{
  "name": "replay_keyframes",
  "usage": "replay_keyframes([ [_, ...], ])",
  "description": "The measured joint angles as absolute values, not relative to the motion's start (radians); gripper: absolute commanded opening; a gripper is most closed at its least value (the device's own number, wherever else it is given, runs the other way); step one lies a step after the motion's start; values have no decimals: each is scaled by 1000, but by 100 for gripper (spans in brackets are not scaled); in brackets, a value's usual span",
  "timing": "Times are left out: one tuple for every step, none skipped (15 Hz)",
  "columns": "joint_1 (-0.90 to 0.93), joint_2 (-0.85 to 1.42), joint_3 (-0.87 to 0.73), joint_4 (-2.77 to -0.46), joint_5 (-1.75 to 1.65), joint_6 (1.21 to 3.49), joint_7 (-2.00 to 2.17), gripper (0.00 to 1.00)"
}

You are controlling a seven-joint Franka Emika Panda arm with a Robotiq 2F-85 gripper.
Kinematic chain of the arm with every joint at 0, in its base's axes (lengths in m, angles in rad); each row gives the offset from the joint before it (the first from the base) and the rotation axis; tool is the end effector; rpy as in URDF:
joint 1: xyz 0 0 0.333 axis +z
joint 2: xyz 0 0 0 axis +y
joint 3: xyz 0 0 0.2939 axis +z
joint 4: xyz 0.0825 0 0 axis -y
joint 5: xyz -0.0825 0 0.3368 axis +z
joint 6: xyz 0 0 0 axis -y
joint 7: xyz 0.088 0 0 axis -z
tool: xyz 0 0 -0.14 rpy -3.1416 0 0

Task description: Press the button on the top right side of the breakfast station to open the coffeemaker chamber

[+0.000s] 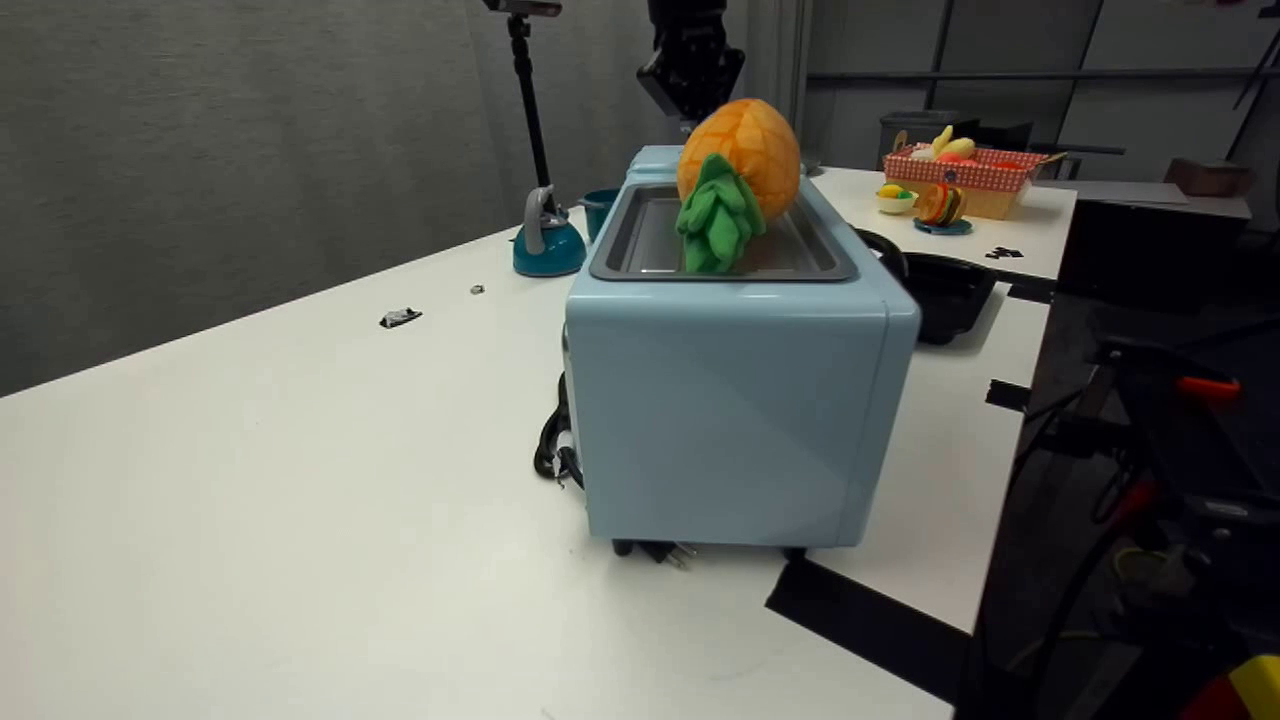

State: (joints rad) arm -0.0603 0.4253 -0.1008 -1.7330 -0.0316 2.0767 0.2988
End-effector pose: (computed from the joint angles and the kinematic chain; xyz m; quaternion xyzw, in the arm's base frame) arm 0.5914 -0.0945 0.3033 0.9750 -0.2161 -0.0374 0.0371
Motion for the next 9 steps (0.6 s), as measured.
replay_keyframes([
  [-58, 425, -101, -1733, -41, 2077, 299, 0],
  [-55, 425, -101, -1733, -49, 2077, 299, 0],
  [-54, 426, -101, -1733, -55, 2077, 299, 0],
  [-53, 426, -101, -1733, -57, 2077, 299, 0],
  [-53, 426, -101, -1733, -58, 2077, 299, 0],
  [-53, 425, -101, -1734, -58, 2078, 299, 0],
  [-53, 424, -101, -1736, -58, 2080, 299, 0],
  [-53, 422, -101, -1740, -58, 2084, 299, 0],
  [-53, 417, -101, -1748, -58, 2093, 299, 0],
])
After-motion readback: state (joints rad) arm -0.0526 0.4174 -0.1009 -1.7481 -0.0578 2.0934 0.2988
